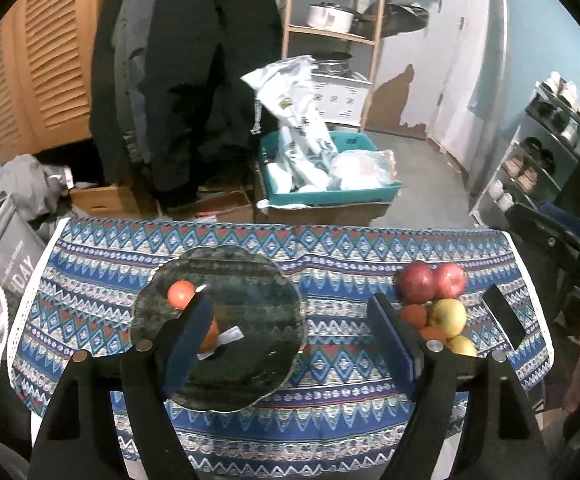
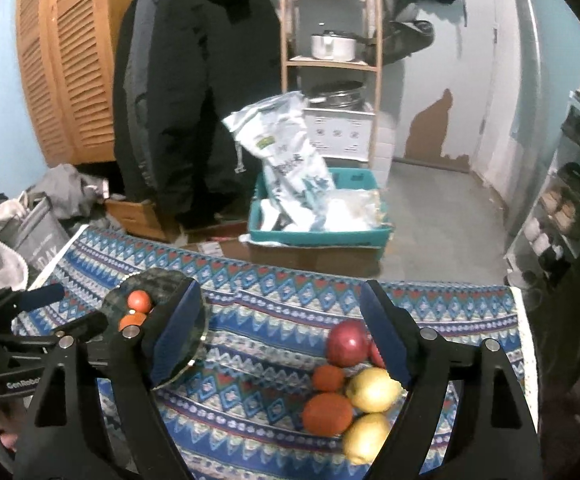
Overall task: Organize fruits
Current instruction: 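Move both open tools back over the fruit pile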
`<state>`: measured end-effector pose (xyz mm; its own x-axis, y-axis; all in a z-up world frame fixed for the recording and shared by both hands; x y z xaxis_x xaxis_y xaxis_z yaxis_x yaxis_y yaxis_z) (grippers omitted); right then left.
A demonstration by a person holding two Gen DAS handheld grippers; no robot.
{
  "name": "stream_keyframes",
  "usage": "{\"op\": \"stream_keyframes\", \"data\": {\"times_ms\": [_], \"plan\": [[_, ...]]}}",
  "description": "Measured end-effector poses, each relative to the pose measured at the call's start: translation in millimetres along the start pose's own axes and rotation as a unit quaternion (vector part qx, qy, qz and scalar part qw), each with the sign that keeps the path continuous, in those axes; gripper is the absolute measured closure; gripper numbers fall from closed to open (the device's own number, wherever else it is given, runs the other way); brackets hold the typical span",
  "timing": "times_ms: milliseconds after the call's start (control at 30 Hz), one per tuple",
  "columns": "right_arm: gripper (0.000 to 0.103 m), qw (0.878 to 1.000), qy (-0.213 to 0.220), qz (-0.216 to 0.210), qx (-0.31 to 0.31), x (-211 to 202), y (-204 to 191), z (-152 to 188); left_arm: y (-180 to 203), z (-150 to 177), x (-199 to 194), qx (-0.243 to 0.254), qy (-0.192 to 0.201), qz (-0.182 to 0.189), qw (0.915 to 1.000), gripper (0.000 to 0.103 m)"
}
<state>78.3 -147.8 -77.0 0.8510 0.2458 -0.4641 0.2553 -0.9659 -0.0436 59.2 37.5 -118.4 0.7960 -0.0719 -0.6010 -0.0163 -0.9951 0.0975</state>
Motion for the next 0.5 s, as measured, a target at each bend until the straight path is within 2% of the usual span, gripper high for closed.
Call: {"op": "stream_keyframes", "data": {"times_ms": [367,500], "plan": [[0.021,0.999,-0.001,0.039,0.017,-21,50,17,42,-1,0,0.025,-0.003,0.029,0.9993,0.022],[0.021,0.998,-0.006,0.049,0.024,-24,65,25,55,1,4,0.035,-0.007,0.034,0.9988,0.018]]}}
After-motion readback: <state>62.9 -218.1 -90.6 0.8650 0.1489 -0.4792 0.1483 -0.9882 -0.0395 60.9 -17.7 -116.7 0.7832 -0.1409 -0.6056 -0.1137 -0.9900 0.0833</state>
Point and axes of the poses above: each gripper's, at about its wrist camera, not at the fingertips, and x roughly the way its jaws point, y to its right, z to its underside, the point moved 4 cm from there along x, roughly the way its jaws point, and after that the axes turned 12 degrees about y, right-handed, at the moved point
